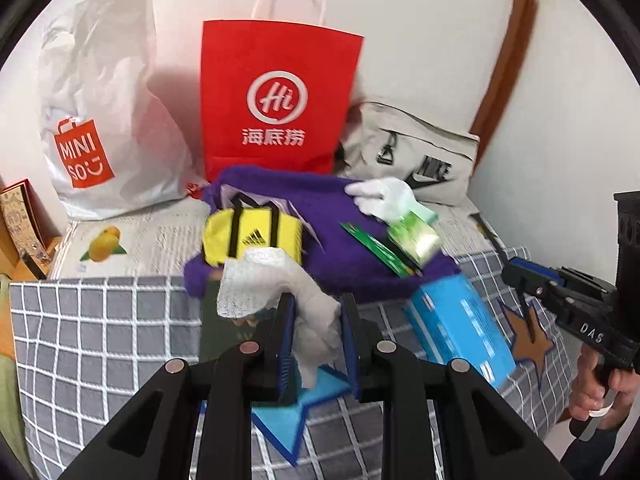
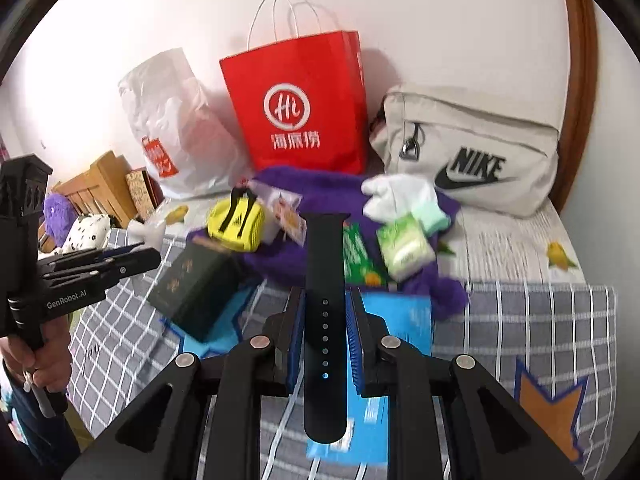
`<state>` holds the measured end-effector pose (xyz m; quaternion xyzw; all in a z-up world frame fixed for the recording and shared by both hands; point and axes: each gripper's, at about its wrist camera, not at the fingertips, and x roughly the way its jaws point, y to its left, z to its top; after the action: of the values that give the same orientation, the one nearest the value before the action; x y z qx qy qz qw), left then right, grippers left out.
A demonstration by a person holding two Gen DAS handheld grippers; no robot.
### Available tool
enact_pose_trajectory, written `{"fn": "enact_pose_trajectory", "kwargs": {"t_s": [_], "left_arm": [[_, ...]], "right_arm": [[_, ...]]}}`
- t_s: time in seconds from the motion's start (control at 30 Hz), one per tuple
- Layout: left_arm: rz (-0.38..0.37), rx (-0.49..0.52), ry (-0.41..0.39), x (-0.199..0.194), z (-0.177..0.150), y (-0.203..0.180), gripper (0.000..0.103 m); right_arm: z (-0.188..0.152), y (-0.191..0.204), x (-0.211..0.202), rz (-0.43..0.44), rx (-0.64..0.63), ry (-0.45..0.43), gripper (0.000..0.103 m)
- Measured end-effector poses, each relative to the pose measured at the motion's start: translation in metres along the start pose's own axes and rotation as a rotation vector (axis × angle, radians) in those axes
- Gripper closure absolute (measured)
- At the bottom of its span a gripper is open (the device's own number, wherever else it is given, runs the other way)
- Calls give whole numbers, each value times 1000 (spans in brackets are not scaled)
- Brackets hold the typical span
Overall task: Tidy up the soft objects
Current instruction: 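Carry the tissue and watch strap over the purple towel with both tools, then open both tools to drop the tissue and watch strap onto the towel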
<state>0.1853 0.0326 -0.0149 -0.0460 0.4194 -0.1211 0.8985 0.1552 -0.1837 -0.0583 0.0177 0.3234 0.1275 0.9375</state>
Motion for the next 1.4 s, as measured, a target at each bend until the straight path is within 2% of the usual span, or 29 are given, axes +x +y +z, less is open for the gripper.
{"fn": "enact_pose_trajectory", "kwargs": {"t_s": [0.17,0.43,0.73,0.83,0.97,1.03,1.17,1.4], "left_arm": [[22,3,-4,13,26,9,82],[4,-1,-14,43,70,10,81],[-14,10,-7,76,103,-2,81],[1,4,5,90,108,-5,81],[6,-18,31,109,103,-2,81],[-22,-34,52,117,100,3,81],[-35,-27,67,125,100,4,81],[-59,-16,98,140,97,4,81]], "right_arm": [[30,-6,16,15,9,-16,83],[74,-14,47,-1,-13,-28,83],[106,-20,83,5,-20,-17,83],[115,-21,94,6,-30,-15,83],[116,-26,113,18,-23,10,83],[109,-30,127,15,-27,46,83],[99,-37,154,44,-8,113,83],[90,-37,185,34,-39,202,83]]}}
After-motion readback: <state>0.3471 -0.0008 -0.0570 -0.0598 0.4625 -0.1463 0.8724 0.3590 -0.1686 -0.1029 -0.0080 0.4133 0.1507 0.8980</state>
